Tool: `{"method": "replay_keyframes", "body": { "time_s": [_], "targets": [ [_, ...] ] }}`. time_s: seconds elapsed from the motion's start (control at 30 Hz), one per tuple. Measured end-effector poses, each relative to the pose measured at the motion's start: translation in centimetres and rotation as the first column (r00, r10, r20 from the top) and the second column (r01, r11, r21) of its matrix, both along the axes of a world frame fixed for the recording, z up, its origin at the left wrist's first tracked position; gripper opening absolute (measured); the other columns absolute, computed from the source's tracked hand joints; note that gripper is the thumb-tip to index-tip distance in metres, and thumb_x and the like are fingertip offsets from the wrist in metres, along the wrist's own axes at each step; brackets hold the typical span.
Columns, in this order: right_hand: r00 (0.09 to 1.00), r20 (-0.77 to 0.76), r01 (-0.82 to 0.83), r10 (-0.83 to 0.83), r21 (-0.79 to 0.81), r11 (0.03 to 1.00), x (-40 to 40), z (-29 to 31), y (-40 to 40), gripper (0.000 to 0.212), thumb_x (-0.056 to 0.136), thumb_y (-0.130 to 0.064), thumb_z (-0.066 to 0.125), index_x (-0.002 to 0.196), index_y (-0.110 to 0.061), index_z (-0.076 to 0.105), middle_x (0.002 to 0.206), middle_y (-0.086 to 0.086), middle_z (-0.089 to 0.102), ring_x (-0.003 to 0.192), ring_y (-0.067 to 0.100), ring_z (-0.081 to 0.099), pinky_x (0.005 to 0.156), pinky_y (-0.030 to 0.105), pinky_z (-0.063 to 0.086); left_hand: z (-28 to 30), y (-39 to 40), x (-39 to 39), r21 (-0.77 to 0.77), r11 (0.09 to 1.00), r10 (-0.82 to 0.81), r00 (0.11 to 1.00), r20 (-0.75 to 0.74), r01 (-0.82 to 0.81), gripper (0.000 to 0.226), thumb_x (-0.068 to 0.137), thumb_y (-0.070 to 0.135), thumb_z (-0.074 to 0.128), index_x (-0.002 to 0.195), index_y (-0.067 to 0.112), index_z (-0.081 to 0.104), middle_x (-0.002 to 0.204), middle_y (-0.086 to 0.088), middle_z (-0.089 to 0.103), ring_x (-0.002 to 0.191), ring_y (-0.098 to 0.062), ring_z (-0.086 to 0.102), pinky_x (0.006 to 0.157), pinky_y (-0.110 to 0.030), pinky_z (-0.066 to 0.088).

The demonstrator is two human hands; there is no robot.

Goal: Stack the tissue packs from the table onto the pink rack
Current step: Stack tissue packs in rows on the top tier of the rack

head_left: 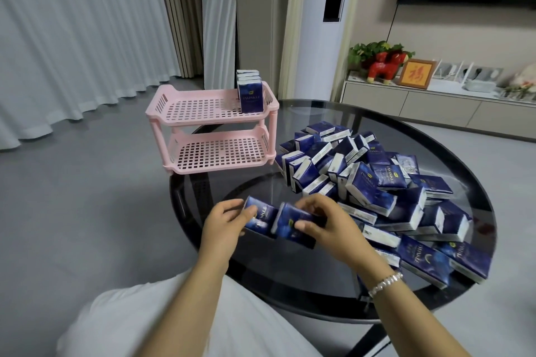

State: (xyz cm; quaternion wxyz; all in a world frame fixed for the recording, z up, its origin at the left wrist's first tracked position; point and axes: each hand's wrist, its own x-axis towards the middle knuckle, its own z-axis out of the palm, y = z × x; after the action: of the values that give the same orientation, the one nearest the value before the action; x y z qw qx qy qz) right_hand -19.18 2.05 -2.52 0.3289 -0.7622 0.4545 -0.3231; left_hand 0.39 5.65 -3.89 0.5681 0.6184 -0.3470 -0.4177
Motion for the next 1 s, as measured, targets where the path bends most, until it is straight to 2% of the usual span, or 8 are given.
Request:
{"method": "replay_keyframes", "body": {
  "time_s": [0.1, 0.2, 0.27, 0.37, 0.57, 0.77, 0.87, 1.0],
  "targets": [
    [0.979, 0.195, 0.047, -0.060, 0.073, 0.996, 0.9, 0.0, 0.3, 0.028, 0.083, -0.017, 0.069, 0.095, -0.040, 0.063, 0.104, -0.007, 0.064, 0.097, 0.007, 0.061, 0.088, 0.026, 0.047, 0.1, 0.0, -0.3, -0.007, 0.999, -0.054, 0.991, -0.126, 0.054, 0.011, 0.087, 0.019, 0.065, 0.096, 0.014, 0.068, 0.090, -0.002, 0.072, 0.084, -0.015, 0.065, 0.073, -0.024, 0.051],
    [0.976, 0.204, 0.064, -0.081, 0.088, 0.994, 1.8, -0.2, 1.0, 0.030, 0.086, -0.023, 0.065, 0.097, -0.051, 0.062, 0.093, -0.008, 0.060, 0.092, 0.003, 0.058, 0.082, 0.018, 0.043, 0.3, 0.2, -1.1, -0.038, 0.988, -0.154, 0.953, -0.259, 0.150, 0.022, 0.090, 0.021, 0.059, 0.104, 0.007, 0.069, 0.096, -0.010, 0.073, 0.086, -0.019, 0.067, 0.074, -0.025, 0.056],
    [0.975, 0.180, 0.114, -0.132, 0.106, 0.988, 2.3, -0.6, 1.2, 0.025, 0.087, -0.027, 0.063, 0.108, -0.042, 0.064, 0.092, -0.003, 0.058, 0.089, 0.004, 0.056, 0.077, 0.012, 0.039, 0.4, 0.2, -1.5, -0.051, 0.983, -0.181, 0.925, -0.335, 0.174, 0.025, 0.090, 0.024, 0.057, 0.104, 0.006, 0.068, 0.095, -0.011, 0.073, 0.083, -0.019, 0.068, 0.071, -0.026, 0.057],
    [0.956, 0.209, 0.178, -0.204, 0.138, 0.974, 2.6, -1.1, 1.4, 0.026, 0.088, -0.032, 0.061, 0.113, -0.032, 0.067, 0.096, 0.006, 0.063, 0.090, 0.010, 0.060, 0.075, 0.011, 0.041, 0.4, 0.1, -1.9, -0.063, 0.975, -0.219, 0.877, -0.428, 0.212, 0.036, 0.087, 0.035, 0.054, 0.106, 0.008, 0.067, 0.100, -0.011, 0.073, 0.091, -0.021, 0.069, 0.083, -0.035, 0.055],
    [0.914, 0.278, 0.257, -0.297, 0.171, 0.951, 2.6, -1.2, 2.4, 0.021, 0.091, -0.032, 0.058, 0.104, -0.025, 0.072, 0.093, 0.011, 0.062, 0.089, 0.014, 0.058, 0.070, 0.012, 0.038, 0.3, 0.4, -3.6, -0.114, 0.950, -0.312, 0.912, -0.266, 0.291, 0.054, 0.068, 0.025, 0.072, 0.117, 0.008, 0.059, 0.114, -0.011, 0.069, 0.110, -0.027, 0.064, 0.097, -0.043, 0.050],
    [0.952, 0.153, 0.264, -0.265, 0.028, 0.964, 0.4, 0.3, 2.7, 0.027, 0.094, -0.023, 0.052, 0.118, -0.020, 0.065, 0.098, 0.000, 0.060, 0.084, -0.006, 0.052, 0.071, -0.001, 0.034, 0.6, 0.5, -5.1, -0.142, 0.950, -0.311, 0.891, -0.332, 0.279, 0.037, 0.084, 0.009, 0.063, 0.120, 0.005, 0.057, 0.116, -0.013, 0.068, 0.102, -0.024, 0.066, 0.090, -0.037, 0.053],
    [0.955, 0.038, 0.298, -0.295, -0.127, 0.946, -2.2, 1.6, 3.0, 0.025, 0.089, -0.018, 0.061, 0.114, -0.017, 0.068, 0.097, -0.002, 0.057, 0.085, 0.002, 0.054, 0.071, 0.004, 0.033, 0.6, 0.4, -5.7, -0.134, 0.951, -0.309, 0.888, -0.340, 0.280, 0.035, 0.085, 0.006, 0.062, 0.120, 0.003, 0.057, 0.116, -0.015, 0.068, 0.095, -0.019, 0.068, 0.081, -0.031, 0.056],
    [0.893, -0.276, 0.309, -0.356, -0.200, 0.930, -6.4, 2.7, 2.9, 0.032, 0.085, -0.032, 0.066, 0.117, -0.026, 0.065, 0.110, -0.003, 0.058, 0.108, 0.019, 0.043, 0.087, 0.021, 0.030, 0.4, 0.5, -6.1, -0.118, 0.952, -0.305, 0.894, -0.329, 0.282, 0.036, 0.085, 0.003, 0.062, 0.121, 0.000, 0.056, 0.117, -0.016, 0.067, 0.094, -0.019, 0.068, 0.076, -0.028, 0.057]
  ]
}}
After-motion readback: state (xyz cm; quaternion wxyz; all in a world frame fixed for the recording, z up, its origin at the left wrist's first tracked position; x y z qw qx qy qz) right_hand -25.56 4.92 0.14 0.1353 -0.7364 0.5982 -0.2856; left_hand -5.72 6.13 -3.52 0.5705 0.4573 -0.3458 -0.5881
